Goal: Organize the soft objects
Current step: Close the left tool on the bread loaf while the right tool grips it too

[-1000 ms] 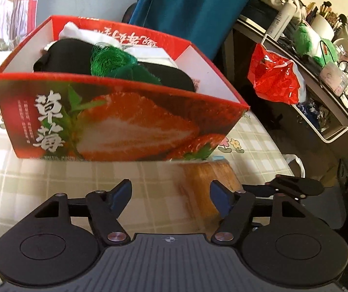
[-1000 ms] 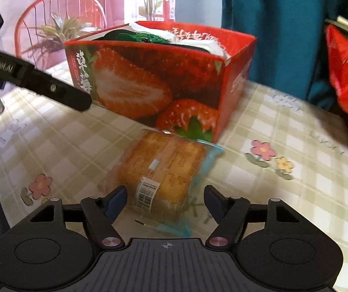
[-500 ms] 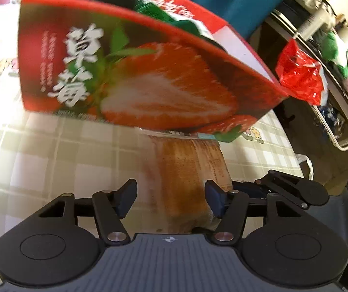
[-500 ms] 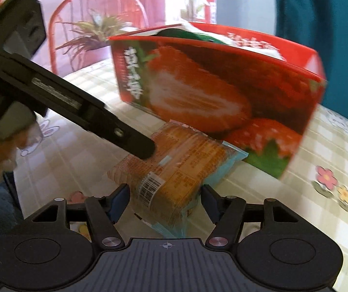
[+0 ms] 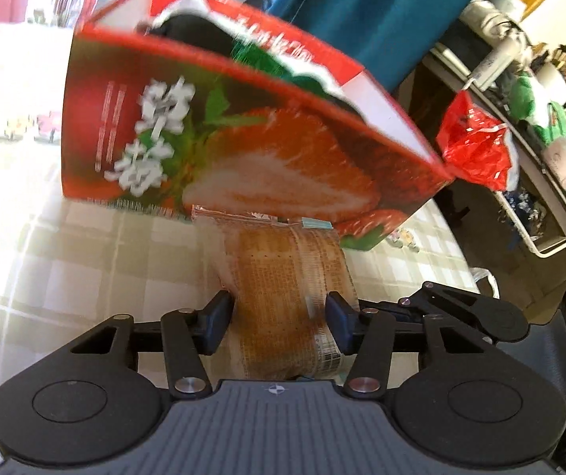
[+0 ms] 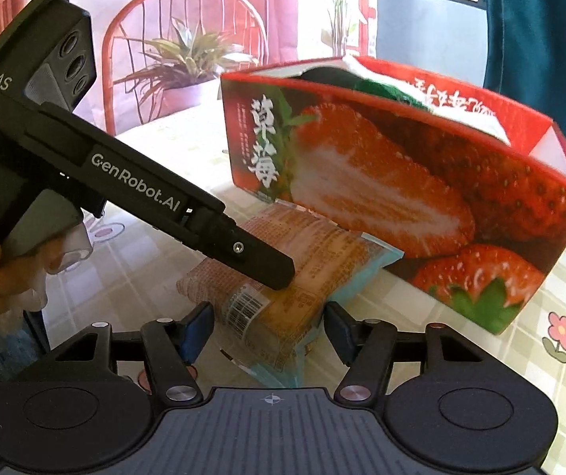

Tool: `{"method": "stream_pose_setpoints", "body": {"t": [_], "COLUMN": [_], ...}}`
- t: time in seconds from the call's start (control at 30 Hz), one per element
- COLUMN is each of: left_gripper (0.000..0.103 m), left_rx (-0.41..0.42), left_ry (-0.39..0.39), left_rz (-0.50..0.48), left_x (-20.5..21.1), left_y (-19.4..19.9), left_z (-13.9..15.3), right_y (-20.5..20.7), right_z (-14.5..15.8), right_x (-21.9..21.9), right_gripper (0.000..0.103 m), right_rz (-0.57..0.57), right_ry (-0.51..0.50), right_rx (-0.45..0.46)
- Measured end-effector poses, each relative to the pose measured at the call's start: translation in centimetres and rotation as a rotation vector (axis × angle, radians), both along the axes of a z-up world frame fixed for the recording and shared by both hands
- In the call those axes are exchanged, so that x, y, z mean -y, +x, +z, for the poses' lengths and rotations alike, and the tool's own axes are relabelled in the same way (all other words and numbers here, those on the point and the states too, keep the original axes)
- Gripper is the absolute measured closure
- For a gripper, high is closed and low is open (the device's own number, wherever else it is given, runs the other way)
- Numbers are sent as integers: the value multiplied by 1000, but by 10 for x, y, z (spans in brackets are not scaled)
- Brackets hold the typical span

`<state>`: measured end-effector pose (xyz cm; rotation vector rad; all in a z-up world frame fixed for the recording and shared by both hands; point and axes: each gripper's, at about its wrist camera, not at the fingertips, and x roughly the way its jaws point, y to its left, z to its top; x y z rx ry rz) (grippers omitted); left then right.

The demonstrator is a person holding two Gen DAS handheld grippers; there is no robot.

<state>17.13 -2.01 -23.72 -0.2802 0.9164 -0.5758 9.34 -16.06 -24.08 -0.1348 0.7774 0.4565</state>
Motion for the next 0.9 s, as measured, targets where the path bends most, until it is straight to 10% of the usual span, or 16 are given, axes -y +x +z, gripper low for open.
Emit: {"method": "stream_pose_setpoints", "body": {"t": [0.37,0.9], "left_gripper": [48,48], "left_rx": [199,265], "left_ry": [-15,-11], "left_rz": [8,-3], "left_x": [-8,-6], "left_y": [-18,9], "left_z": [68,109], "right_y": [-13,16], "right_z": [59,99], "right_x": [-5,-8], "right_gripper": [46,46], "right_rz": [-10,12], "right_ry": [-10,-26], "right_rx": [158,235]}}
